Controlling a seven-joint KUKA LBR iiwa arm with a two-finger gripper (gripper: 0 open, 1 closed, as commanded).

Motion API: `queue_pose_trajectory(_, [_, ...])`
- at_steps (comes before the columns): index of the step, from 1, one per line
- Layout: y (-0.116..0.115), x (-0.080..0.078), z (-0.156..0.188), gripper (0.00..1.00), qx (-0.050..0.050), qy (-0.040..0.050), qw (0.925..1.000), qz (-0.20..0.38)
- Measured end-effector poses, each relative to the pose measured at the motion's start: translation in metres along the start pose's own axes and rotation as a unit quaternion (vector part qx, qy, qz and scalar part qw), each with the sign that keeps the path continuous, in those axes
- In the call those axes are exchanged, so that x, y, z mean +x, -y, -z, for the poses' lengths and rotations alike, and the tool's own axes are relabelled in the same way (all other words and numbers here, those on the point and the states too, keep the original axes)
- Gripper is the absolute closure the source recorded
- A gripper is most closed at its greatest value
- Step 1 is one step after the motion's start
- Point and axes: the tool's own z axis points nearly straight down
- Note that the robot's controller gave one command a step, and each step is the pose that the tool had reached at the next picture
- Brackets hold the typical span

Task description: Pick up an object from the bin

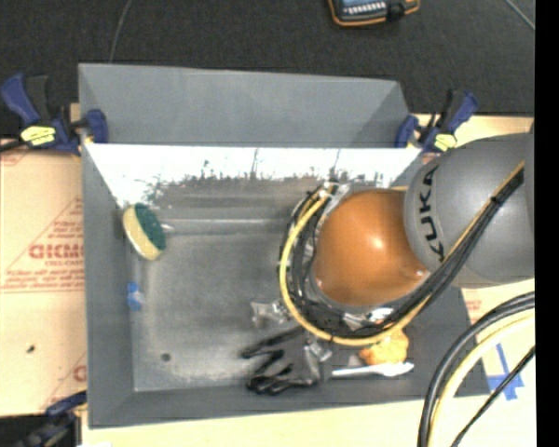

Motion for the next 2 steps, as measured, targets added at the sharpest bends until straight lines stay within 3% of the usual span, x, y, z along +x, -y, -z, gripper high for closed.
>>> queue_pose_trajectory(1, [0.025,0.018,-0.025,0.00,0.000,0.0006,0.9620,-0.273])
queue_pose_trajectory(2, [0.008,-0.010,-0.028,1.00,0.003,0.0037,0.9910,0.134])
